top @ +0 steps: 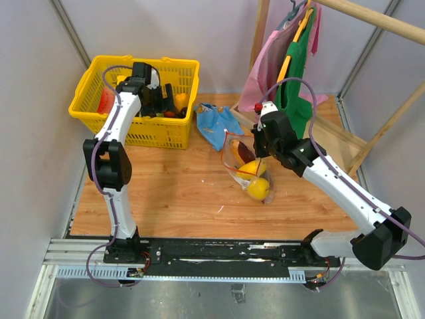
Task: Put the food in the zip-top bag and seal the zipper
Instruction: Pick up the fake fruit from the bin.
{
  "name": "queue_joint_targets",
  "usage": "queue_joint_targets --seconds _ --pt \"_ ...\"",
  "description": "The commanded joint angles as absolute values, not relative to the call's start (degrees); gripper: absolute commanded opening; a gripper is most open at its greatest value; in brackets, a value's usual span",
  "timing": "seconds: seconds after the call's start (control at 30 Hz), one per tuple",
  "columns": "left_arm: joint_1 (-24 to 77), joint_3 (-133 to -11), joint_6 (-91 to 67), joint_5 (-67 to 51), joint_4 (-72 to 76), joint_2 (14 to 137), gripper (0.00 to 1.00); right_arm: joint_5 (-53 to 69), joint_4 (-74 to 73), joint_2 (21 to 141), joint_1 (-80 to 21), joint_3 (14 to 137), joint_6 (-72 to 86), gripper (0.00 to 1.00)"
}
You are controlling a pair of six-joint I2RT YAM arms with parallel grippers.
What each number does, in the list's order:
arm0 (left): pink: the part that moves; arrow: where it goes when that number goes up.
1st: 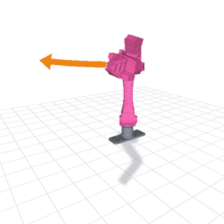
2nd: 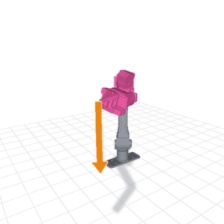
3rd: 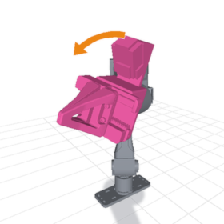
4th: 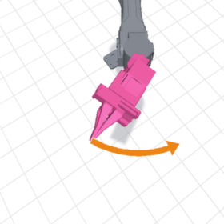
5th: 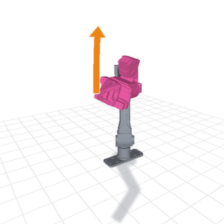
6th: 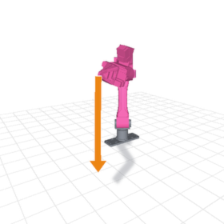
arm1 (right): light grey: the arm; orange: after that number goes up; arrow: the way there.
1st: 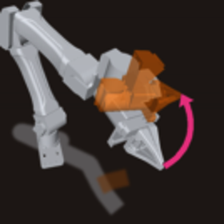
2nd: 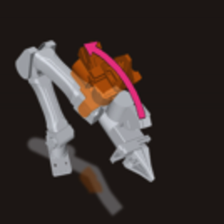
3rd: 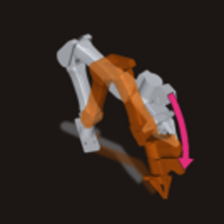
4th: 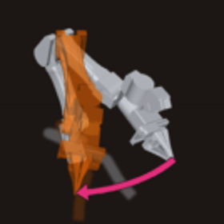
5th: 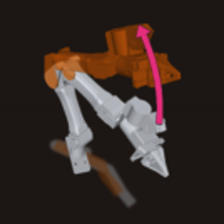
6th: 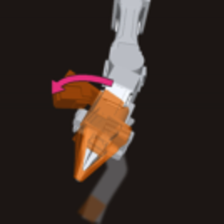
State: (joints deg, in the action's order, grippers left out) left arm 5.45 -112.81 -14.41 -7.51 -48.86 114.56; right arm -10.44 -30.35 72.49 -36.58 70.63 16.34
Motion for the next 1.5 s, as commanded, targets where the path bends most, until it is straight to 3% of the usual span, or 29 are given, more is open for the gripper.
queue_joint_targets --seconds 0.0,0.37,0.73,1.0,1.23,1.4,1.47 --pt "5.3 -115.4 -12.4 -13.3 -50.8 117.4 0.93 -11.1 -29.7 73.3 -35.6 70.7 15.6 0.01" --pt "3.9 -115.0 -14.2 -15.2 -49.0 122.5 0.93 -11.1 -29.4 75.2 -35.6 71.7 15.1 0.01" --pt "3.9 -108.4 -12.9 -27.0 -48.1 124.1 0.93 -10.7 -29.3 77.2 -35.5 72.9 14.4 0.01" --pt "4.0 -104.9 -13.3 -31.6 -45.9 126.4 0.87 -10.3 -29.0 78.0 -35.5 73.2 14.4 0.01" --pt "4.0 -105.7 -13.8 -29.3 -46.0 124.4 0.67 -10.6 -29.0 77.3 -35.5 73.2 14.3 0.01" --pt "4.0 -106.9 -14.5 -25.2 -46.1 119.8 0.47 -10.3 -29.1 76.7 -35.5 73.8 14.4 0.00" --pt "4.0 -106.9 -14.8 -23.6 -46.0 118.1 0.45 -10.3 -29.1 76.4 -35.5 74.0 14.5 0.01"
